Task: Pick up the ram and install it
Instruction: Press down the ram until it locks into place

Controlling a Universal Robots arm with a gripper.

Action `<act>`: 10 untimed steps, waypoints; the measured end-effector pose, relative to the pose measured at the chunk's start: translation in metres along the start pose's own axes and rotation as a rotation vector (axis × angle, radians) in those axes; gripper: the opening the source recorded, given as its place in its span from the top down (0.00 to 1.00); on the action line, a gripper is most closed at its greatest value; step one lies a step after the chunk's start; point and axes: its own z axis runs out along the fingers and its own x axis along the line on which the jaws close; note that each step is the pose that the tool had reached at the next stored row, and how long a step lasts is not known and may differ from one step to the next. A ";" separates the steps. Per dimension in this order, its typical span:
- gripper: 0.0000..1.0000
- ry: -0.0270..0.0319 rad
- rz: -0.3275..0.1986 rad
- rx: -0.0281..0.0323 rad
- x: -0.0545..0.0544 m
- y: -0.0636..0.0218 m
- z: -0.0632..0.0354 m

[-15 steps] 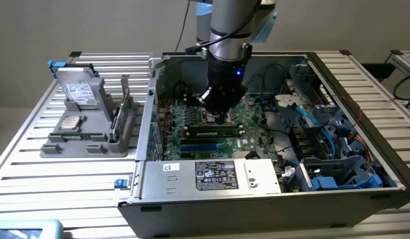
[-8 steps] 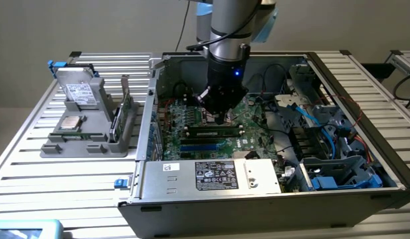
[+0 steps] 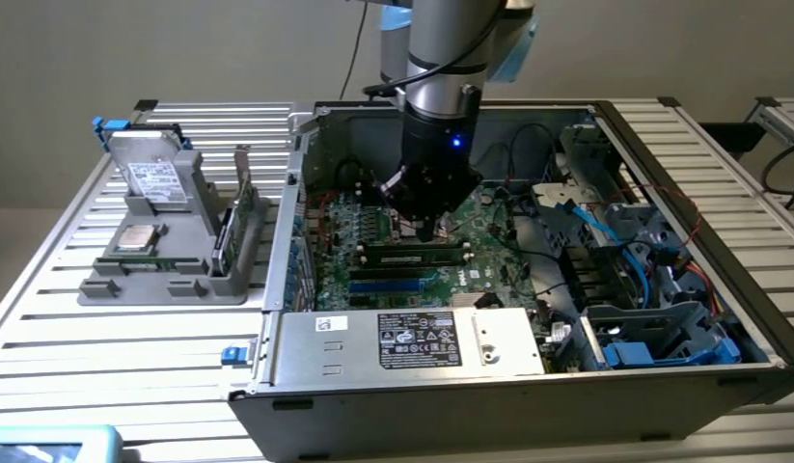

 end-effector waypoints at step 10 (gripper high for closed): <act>0.89 0.0032 0.084 0.0244 0.000 0.0000 0.0000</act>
